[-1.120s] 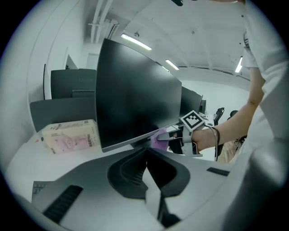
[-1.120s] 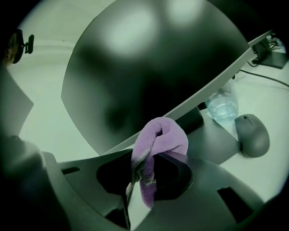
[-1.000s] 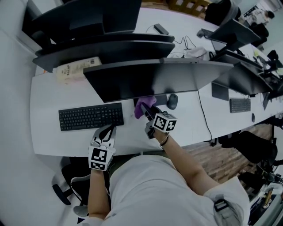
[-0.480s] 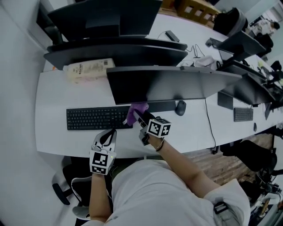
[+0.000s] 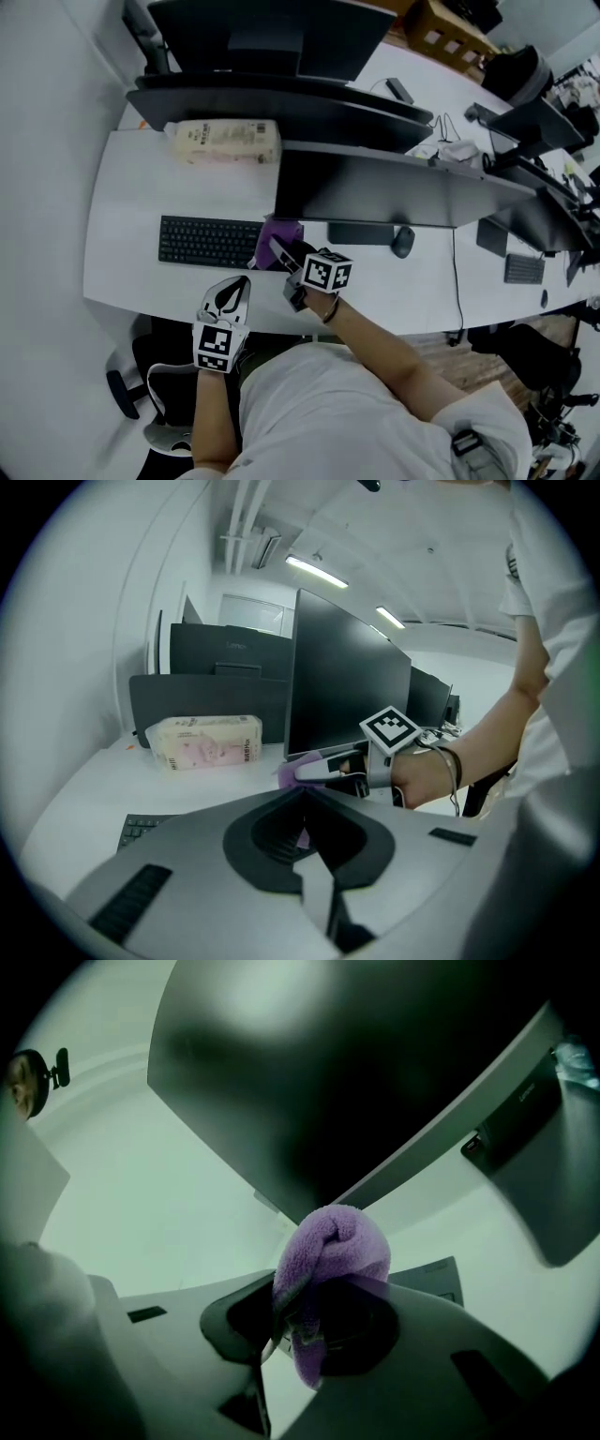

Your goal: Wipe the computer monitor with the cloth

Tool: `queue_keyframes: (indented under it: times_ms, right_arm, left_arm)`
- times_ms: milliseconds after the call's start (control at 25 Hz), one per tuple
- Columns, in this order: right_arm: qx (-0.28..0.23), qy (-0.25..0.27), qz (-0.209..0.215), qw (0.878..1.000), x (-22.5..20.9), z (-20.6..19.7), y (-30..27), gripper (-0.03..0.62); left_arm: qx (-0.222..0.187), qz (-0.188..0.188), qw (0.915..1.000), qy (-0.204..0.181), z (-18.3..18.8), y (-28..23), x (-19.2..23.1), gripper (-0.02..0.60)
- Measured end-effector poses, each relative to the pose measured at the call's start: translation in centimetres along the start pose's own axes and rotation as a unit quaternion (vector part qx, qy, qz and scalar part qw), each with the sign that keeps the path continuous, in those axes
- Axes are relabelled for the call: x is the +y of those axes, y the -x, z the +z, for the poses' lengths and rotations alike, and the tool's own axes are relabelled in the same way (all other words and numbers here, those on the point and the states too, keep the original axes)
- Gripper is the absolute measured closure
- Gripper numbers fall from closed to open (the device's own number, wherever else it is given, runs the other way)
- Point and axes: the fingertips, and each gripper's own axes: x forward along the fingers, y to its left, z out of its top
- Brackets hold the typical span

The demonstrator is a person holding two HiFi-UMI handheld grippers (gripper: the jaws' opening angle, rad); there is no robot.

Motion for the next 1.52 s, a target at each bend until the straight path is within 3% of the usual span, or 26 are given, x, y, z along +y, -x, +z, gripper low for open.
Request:
queue_keyframes:
  times_ms: [440,560,800,1120,1520]
  right_arm:
    - [0.061,0.012,0.052,0.997,4.4,-2.0,-4.4,0.490]
    - [0.059,-0.010,0.069,0.996,5.2,-1.6,-5.3,0.490]
    - [0.045,-0.041,0.049,0.997,3.6,-0.4,-4.9,0.491]
    - [0.032,-0.022,0.046,0.998,3.6,1.8,-3.6,0.493]
    - [-0.003,0.003,0.072,0.997,7.1,5.1,-1.8,0.494]
  left_arm:
    - [0.000,0.034,0.9992,0.022,-1.0,1.8,1.5,0.580]
    - [-0.003,0.042,0.9988,0.025,-1.0,2.0,1.9,0.580]
    - [-0.009,0.048,0.9981,0.037,-0.9,1.8,2.4,0.580]
    - [-0.019,0.043,0.9984,0.032,-0.1,0.8,2.8,0.580]
    - [-0.025,0.024,0.9994,0.010,1.7,-0.2,2.0,0.580]
